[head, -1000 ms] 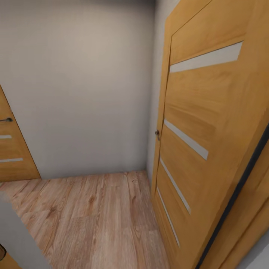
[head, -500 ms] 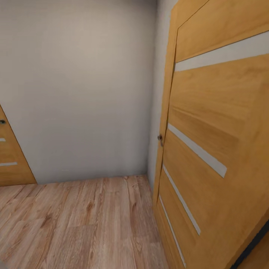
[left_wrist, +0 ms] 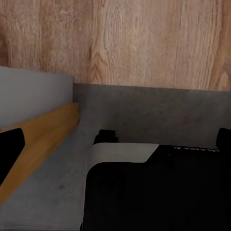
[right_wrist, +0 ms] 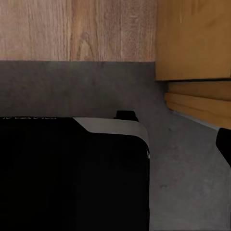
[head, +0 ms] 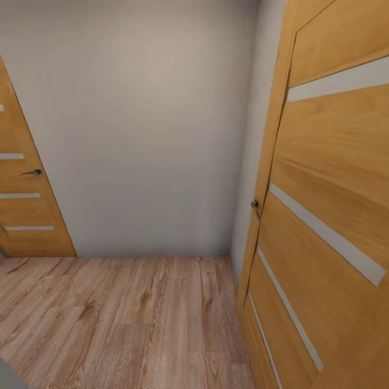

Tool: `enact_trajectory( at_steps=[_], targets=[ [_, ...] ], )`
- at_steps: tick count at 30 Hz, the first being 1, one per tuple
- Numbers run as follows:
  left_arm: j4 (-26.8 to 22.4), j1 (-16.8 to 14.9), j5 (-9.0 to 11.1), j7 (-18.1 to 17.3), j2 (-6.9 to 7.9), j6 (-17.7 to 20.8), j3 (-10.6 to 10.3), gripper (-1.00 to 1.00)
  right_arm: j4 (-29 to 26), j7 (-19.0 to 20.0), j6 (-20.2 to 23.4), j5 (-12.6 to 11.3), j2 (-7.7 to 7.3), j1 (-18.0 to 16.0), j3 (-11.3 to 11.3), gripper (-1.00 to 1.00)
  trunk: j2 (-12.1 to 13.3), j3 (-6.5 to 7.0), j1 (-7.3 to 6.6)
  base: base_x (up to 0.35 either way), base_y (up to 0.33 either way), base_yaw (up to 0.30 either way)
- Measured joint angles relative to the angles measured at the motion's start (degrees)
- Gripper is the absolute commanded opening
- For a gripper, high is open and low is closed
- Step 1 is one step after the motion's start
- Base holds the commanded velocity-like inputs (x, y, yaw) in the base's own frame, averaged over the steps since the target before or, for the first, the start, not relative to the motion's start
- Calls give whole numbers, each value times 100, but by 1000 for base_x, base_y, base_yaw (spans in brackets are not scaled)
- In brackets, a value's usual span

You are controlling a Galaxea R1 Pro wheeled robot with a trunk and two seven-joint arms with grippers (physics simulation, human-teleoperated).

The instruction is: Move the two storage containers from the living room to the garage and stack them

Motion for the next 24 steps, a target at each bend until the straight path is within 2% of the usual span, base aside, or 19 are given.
enact_trajectory(
  at_steps=[5, 11, 24],
  targets=[
    [0, 0, 2, 1, -2, 0, -1, 100, 0, 0, 0, 0, 0, 0, -2, 100, -1, 0, 0, 1, 0, 233],
    [0, -1, -10, -3, -5, 3, 1, 100, 0, 0, 2, -8, 0, 1, 0, 100, 0, 0, 0, 31, 0, 52],
    [0, -1, -30, -9, 17, 7, -2, 100, 0, 0, 0, -10, -1, 0, 0, 100, -1, 0, -3, 301, 0, 1]
  ],
)
